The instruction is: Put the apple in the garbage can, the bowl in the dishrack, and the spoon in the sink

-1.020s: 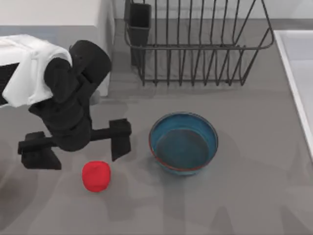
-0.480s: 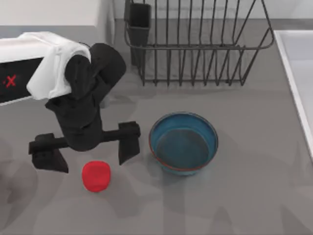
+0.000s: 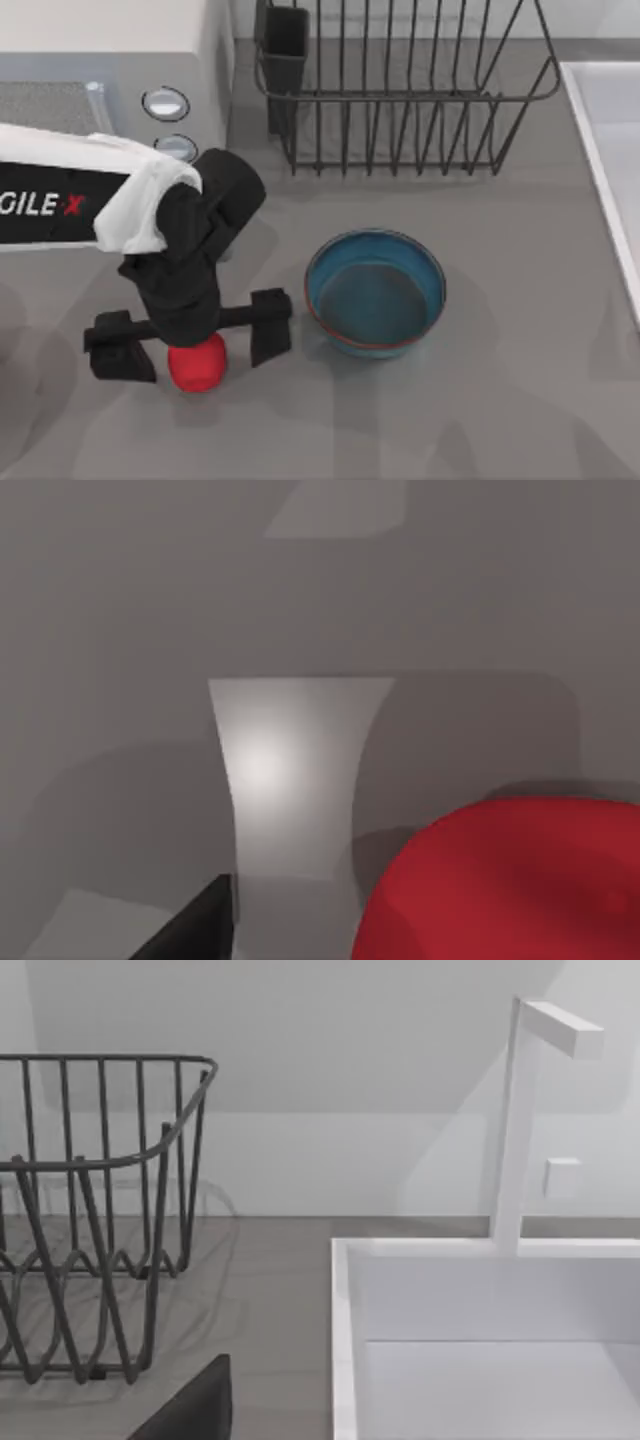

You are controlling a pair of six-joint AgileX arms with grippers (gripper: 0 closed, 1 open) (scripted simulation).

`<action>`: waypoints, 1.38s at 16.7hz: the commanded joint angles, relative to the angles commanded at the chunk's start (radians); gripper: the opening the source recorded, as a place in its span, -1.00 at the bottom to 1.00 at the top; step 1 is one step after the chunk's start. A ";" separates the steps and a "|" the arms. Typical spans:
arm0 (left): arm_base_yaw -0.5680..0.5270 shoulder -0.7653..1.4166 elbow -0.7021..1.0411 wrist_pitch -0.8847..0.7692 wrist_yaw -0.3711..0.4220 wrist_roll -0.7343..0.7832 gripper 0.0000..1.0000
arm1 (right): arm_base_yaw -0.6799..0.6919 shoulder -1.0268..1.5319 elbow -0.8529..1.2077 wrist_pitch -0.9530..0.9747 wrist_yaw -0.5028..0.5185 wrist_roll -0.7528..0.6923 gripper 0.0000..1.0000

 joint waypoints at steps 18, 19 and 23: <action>-0.001 0.011 -0.010 0.017 0.000 0.000 -0.96 | 0.000 0.000 0.000 0.000 0.000 0.000 1.00; -0.001 0.011 -0.010 0.017 0.000 0.000 -1.00 | 0.000 0.000 0.000 0.000 0.000 0.000 1.00; -0.001 0.011 -0.010 0.017 0.000 0.000 -1.00 | 0.000 0.000 0.000 0.000 0.000 0.000 1.00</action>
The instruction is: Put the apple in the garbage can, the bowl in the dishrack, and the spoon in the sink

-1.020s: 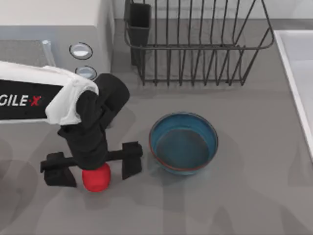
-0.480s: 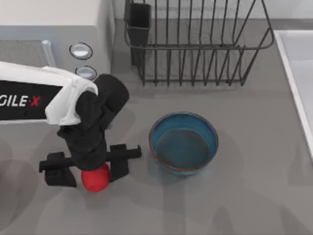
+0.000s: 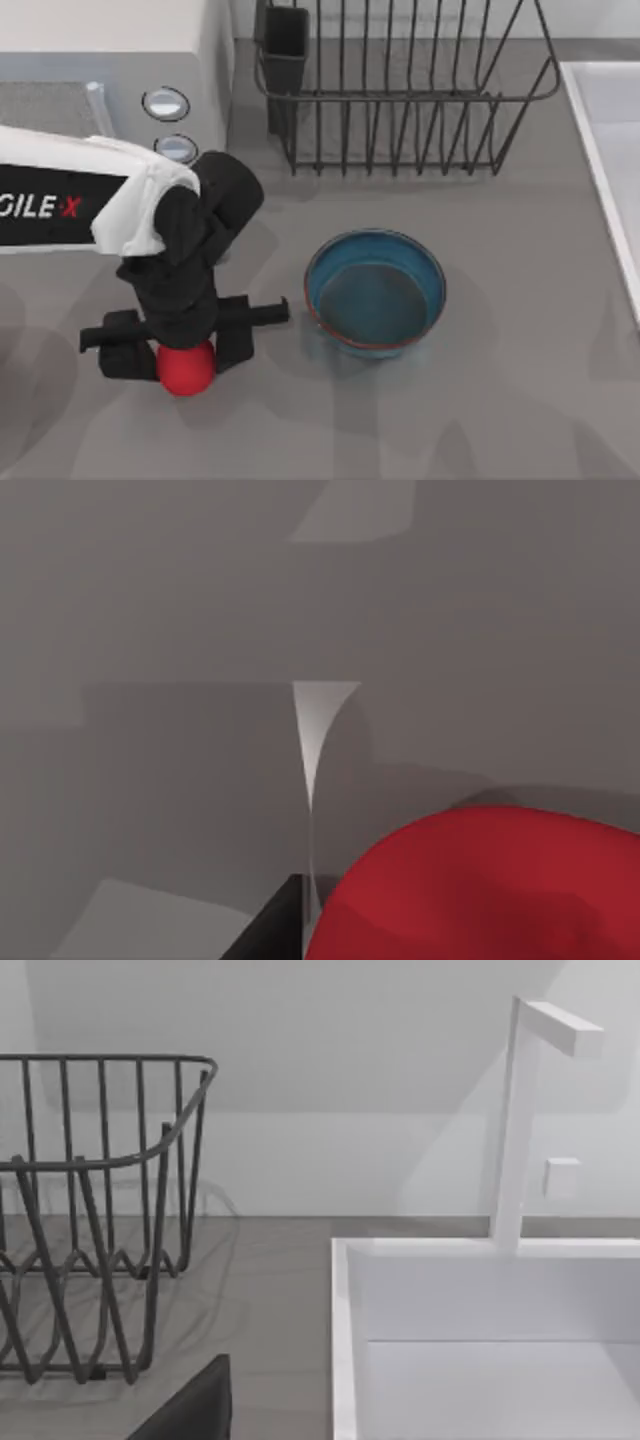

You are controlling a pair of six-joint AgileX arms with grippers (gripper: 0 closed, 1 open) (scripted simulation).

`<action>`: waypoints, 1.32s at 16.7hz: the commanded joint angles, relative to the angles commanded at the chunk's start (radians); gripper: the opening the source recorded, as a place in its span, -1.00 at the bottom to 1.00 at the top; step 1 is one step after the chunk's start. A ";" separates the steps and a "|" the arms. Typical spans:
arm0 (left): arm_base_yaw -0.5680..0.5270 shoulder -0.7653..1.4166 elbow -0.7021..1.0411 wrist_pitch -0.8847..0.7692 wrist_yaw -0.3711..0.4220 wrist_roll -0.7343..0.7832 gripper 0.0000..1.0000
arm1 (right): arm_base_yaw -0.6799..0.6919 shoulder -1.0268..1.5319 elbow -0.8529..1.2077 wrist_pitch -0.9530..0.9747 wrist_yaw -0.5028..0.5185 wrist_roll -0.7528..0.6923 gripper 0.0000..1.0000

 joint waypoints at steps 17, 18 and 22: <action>0.001 -0.171 0.252 -0.417 -0.017 0.007 -1.00 | 0.000 0.000 0.000 0.000 0.000 0.000 1.00; 0.001 -0.171 0.252 -0.417 -0.017 0.007 -1.00 | 0.000 0.000 0.000 0.000 0.000 0.000 1.00; 0.016 -0.169 0.251 -0.422 -0.027 0.024 -1.00 | 0.000 0.000 0.000 0.000 0.000 0.000 1.00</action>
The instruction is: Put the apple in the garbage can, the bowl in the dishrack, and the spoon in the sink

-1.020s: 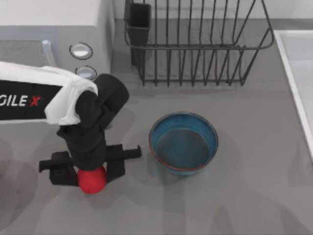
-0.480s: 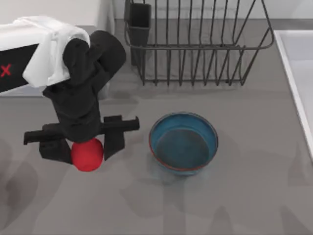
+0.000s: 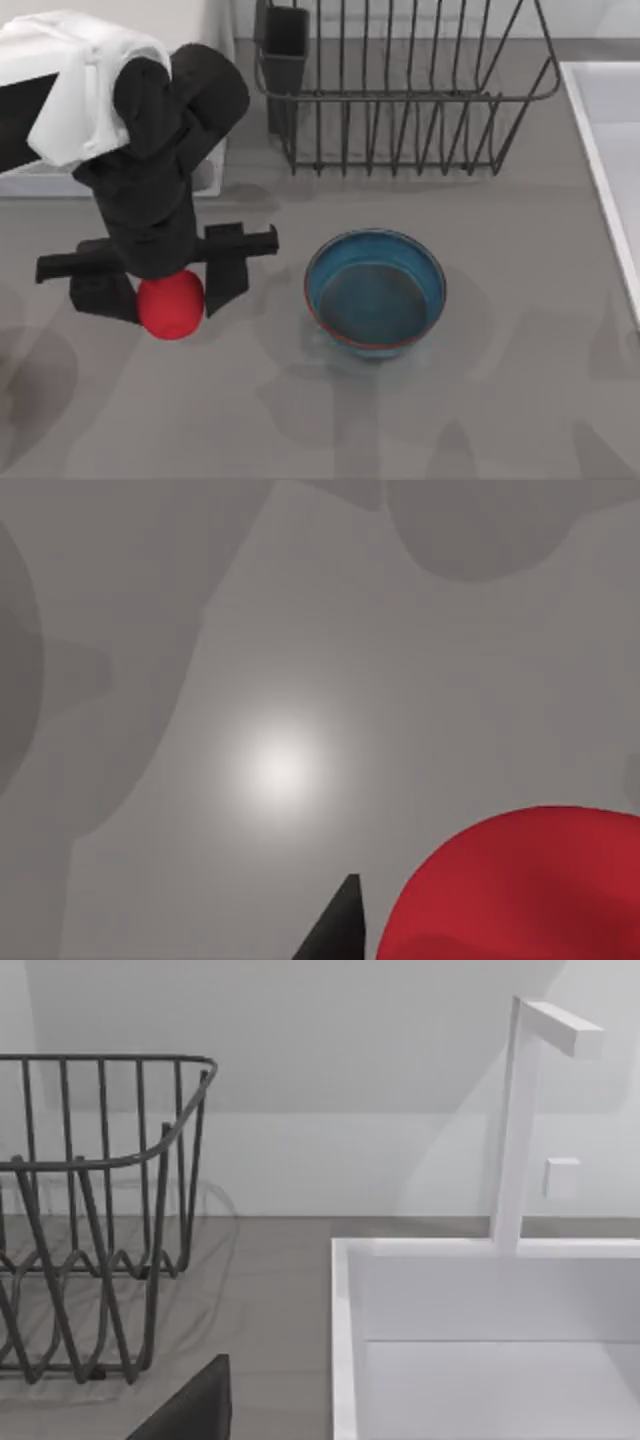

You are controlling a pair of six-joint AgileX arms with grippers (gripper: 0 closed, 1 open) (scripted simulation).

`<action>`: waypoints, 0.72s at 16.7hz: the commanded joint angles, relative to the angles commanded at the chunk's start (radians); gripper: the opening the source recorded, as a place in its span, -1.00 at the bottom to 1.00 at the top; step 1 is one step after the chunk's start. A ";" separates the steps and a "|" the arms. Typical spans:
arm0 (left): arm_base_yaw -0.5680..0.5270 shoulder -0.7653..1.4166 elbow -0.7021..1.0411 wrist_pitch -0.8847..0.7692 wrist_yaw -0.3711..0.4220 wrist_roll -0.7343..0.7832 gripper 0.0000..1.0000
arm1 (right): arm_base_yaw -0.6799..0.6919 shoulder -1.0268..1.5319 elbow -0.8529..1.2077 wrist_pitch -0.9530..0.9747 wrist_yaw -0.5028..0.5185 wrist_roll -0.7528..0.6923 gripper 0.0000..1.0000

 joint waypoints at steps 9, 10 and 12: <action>0.380 -0.087 0.012 -0.168 -0.256 0.487 -1.00 | 0.000 0.000 0.000 0.000 0.000 0.000 1.00; 0.429 -0.101 0.012 -0.187 -0.288 0.547 -1.00 | 0.000 0.000 0.000 0.000 0.000 0.000 1.00; 0.510 -0.127 0.013 -0.216 -0.341 0.636 -1.00 | 0.000 0.000 0.000 0.000 0.000 0.000 1.00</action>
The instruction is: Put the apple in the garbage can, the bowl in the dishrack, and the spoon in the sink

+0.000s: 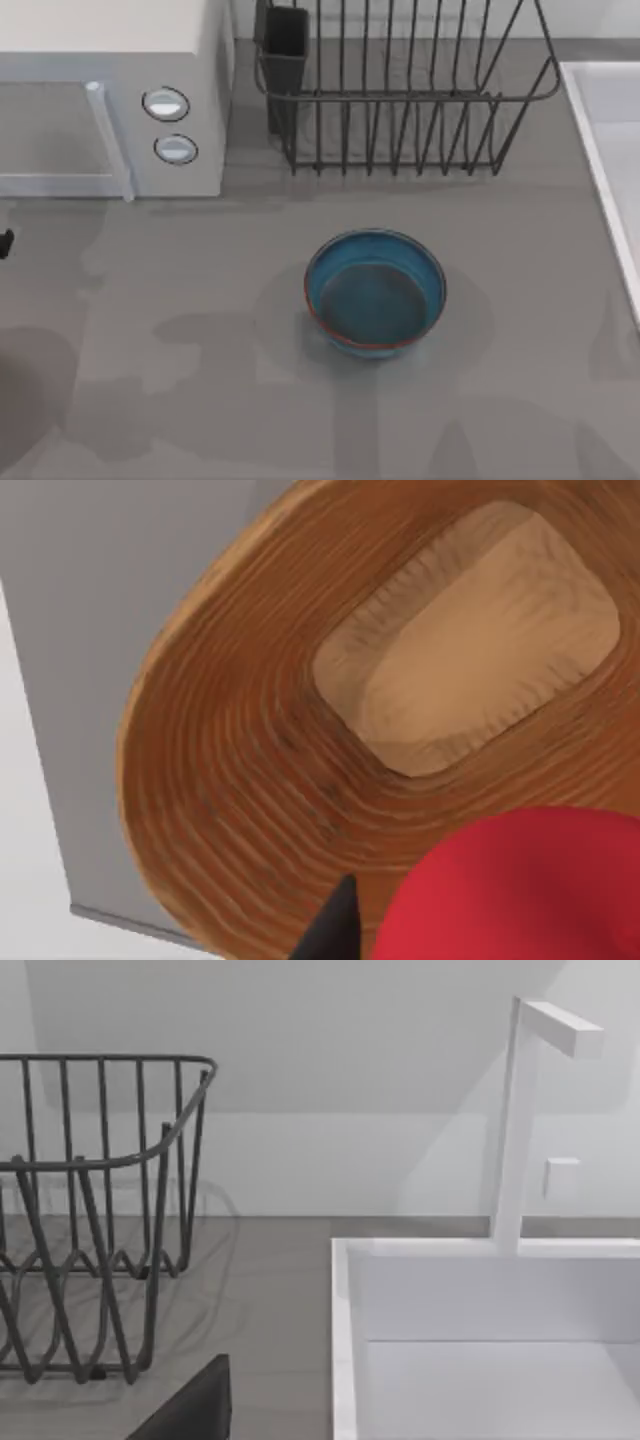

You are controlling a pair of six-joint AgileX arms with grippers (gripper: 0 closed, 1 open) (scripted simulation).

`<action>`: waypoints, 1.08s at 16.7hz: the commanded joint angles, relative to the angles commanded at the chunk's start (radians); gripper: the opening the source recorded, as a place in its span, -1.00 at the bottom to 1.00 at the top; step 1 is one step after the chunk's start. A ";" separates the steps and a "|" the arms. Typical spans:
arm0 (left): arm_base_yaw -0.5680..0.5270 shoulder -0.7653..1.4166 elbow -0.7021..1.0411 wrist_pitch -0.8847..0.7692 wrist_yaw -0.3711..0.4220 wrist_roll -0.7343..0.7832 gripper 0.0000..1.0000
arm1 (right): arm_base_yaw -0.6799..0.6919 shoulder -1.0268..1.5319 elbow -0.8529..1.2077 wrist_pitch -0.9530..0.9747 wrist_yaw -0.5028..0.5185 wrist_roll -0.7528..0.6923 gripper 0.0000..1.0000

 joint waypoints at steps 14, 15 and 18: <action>0.113 -0.010 -0.165 0.194 -0.037 0.117 -1.00 | 0.000 0.000 0.000 0.000 0.000 0.000 1.00; 0.124 -0.008 -0.197 0.233 -0.038 0.130 -1.00 | 0.000 0.000 0.000 0.000 0.000 0.000 1.00; 0.143 -0.004 -0.245 0.285 -0.040 0.152 -1.00 | 0.000 0.000 0.000 0.000 0.000 0.000 1.00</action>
